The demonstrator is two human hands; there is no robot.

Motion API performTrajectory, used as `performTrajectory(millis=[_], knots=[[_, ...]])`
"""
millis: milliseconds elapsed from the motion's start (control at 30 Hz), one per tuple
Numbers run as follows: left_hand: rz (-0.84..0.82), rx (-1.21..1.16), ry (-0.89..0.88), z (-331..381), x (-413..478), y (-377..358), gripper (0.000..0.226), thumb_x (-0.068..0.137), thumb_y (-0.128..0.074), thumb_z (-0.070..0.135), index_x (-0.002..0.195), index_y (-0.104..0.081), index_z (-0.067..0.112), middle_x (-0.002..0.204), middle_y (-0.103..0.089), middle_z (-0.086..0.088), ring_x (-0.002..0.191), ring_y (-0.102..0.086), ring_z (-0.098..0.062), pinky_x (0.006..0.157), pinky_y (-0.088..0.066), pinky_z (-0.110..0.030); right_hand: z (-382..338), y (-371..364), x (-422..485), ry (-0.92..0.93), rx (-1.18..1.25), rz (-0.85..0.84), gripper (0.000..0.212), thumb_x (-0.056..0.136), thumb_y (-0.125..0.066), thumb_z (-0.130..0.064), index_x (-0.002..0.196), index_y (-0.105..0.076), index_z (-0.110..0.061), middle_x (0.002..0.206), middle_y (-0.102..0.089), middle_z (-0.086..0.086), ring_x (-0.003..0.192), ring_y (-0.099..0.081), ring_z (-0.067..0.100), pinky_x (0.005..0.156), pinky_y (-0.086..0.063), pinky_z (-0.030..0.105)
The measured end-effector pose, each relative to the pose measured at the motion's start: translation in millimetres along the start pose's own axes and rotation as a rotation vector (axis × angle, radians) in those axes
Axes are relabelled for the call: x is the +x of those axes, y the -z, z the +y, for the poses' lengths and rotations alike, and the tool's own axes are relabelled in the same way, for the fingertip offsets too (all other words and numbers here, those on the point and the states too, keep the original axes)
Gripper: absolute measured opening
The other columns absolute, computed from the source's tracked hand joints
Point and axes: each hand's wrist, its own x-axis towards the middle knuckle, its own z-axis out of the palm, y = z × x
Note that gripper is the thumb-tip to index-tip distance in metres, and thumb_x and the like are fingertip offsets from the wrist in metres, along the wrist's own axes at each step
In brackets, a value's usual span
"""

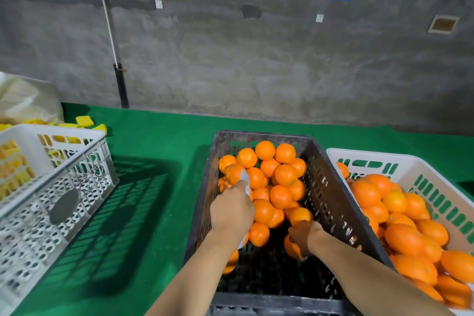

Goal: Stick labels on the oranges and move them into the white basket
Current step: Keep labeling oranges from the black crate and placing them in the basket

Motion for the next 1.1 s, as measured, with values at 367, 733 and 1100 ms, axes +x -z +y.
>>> performTrajectory(millis=[367,733,1100], knots=[[0.054,-0.008,0.024,0.7,2.2,2.8,0.052,0.102,-0.040,0.016,0.153,-0.034,0.026,0.103,-0.071,-0.006,0.085,-0.065,-0.029,0.059,-0.041,-0.033,3.1,30.8,-23.4,-0.019,0.640,0.569,0.059,0.062,-0.067,-0.067,0.101,-0.053,-0.026,0.102,-0.058,-0.003,0.097,-0.059,0.024,0.068,-0.046,0.035],[0.063,-0.040,0.011,-0.1,-2.7,6.4,0.049,0.101,-0.040,0.014,0.150,-0.041,0.024,0.097,-0.071,-0.009,0.074,-0.057,-0.028,0.054,-0.032,-0.033,52.8,50.0,-81.6,-0.736,0.715,1.333,0.072,0.067,-0.080,-0.016,0.133,-0.051,-0.015,0.132,-0.052,0.011,0.123,-0.047,0.035,0.104,-0.032,0.050],[0.037,-0.033,0.021,1.8,0.9,4.3,0.052,0.100,-0.041,0.012,0.151,-0.039,0.024,0.095,-0.072,-0.008,0.067,-0.055,-0.025,0.050,-0.032,-0.032,64.4,38.7,-83.1,-1.103,1.020,1.080,0.071,0.084,-0.070,-0.029,0.143,-0.040,-0.005,0.152,-0.033,0.024,0.144,-0.021,0.041,0.117,-0.012,0.059]])
